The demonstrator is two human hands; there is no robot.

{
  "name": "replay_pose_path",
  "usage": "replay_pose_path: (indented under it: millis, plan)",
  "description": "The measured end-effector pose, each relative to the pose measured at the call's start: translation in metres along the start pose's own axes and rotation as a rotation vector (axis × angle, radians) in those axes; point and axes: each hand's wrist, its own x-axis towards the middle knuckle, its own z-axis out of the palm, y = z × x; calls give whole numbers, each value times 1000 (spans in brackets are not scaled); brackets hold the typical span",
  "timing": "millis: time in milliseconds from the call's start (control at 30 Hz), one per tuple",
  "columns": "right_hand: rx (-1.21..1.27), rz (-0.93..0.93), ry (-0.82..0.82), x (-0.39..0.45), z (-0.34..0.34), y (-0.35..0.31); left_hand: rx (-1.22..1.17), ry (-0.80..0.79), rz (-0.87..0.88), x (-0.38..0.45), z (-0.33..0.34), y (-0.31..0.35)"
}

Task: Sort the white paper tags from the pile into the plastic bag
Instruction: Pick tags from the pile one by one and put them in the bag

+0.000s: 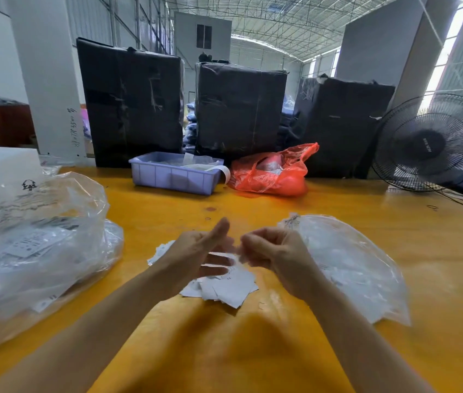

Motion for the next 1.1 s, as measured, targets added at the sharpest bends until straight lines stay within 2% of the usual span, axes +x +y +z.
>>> replay_pose_path:
  millis: [67,200,433,600,800,867,933,1033,1100]
  plan:
    - [-23,-7,-34,-2,12,4,-9,7,2,-1,1,0]
    - [-26,35,-20,-4,17,7,-76,158,22,-1,-2,-4]
    - [78,119,-70,-5,18,6,-120,251,-3,2,-6,-10]
    - [108,141,-45,-5,20,9,-134,263,-19,4,-8,-13]
    - [172,181,-11,-2,22,17,-399,290,-10,8,-2,-15]
    - [91,164,-44,-2,23,19,-398,304,9,8,-1,-14]
    - [-51,100,20,-1,22,21,-384,334,24,8,-3,-13]
    - [-596,-58,223,4,9,27,-327,379,39,9,-8,-13]
    - [-851,-62,200,5,0,30,-266,403,34,9,-11,-17]
